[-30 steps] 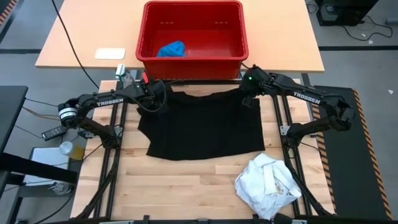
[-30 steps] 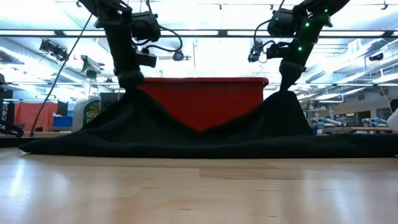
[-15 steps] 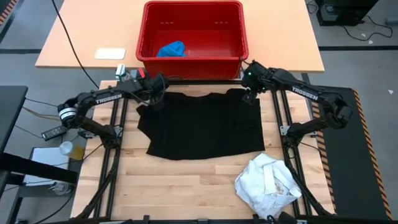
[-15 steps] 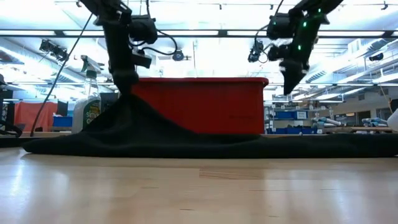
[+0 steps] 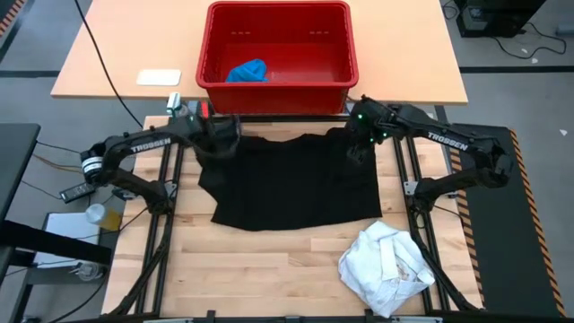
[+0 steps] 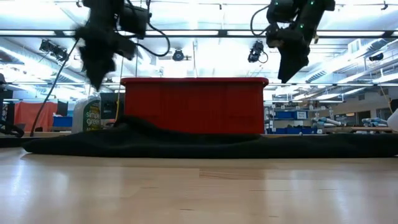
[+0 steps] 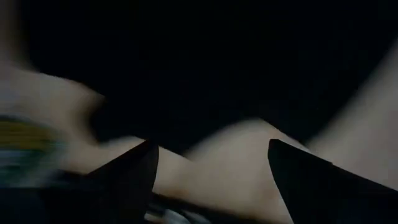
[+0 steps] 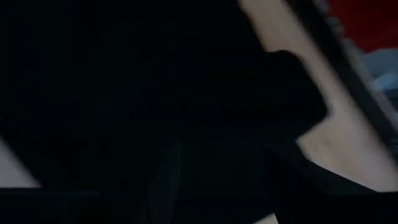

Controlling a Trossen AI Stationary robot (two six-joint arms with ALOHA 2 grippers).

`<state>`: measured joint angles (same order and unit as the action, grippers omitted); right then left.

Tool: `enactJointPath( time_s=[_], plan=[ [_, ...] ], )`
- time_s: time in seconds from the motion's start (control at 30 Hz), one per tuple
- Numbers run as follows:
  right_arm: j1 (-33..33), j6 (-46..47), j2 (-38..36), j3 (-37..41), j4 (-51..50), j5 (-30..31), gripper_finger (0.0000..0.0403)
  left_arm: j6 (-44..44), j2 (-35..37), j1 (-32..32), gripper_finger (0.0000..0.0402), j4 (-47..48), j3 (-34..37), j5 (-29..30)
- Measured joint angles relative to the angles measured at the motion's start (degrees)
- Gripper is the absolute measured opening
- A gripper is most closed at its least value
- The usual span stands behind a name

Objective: Fold laundry
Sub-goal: Fold the black shirt

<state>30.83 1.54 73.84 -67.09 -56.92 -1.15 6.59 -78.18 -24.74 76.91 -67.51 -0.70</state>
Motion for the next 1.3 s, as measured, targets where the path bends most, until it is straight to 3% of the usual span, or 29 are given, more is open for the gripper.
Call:
enactJointPath(
  time_s=[0.2, 0.43, 0.57, 0.73, 0.83, 0.97, 1.1, 1.3],
  plan=[
    [-7.0, 5.5, 0.0, 0.0, 2.1, 0.5, 0.0217, -2.8, 6.4, 18.1, 0.0302, 0.5, 8.2, -3.0],
    [-12.5, 9.2, 0.0, 0.0, 10.9, 3.1, 0.0216, -1.7, 10.2, 38.6, 0.0292, -16.0, 19.0, -2.8],
    [-13.9, 9.6, 0.0, 0.0, 13.2, 4.6, 0.0216, 0.3, 9.9, 45.6, 0.0286, -25.0, 25.0, 3.3],
    [-14.4, 12.7, 0.0, 0.0, 13.7, 5.0, 0.0216, -1.0, 9.0, 48.6, 0.0285, -30.7, 26.5, 16.2],
    [-14.4, 13.9, 0.0, 0.0, 14.2, 4.7, 0.0216, -0.9, 7.7, 47.8, 0.0285, -32.0, 27.2, 13.3],
    [-14.8, 15.3, 0.0, 0.0, 14.5, 4.7, 0.0216, -8.6, 5.8, 46.1, 0.0275, -32.9, 25.3, 6.6],
    [-15.7, 16.5, 0.0, 0.0, 15.6, 4.6, 0.0216, -12.4, 2.0, 44.6, 0.0245, -28.2, 22.8, 5.8],
    [-16.2, 16.8, 0.0, 0.0, 18.6, 4.5, 0.0216, -10.0, -5.6, 43.5, 0.0202, -22.0, 20.8, 5.5]
  ],
)
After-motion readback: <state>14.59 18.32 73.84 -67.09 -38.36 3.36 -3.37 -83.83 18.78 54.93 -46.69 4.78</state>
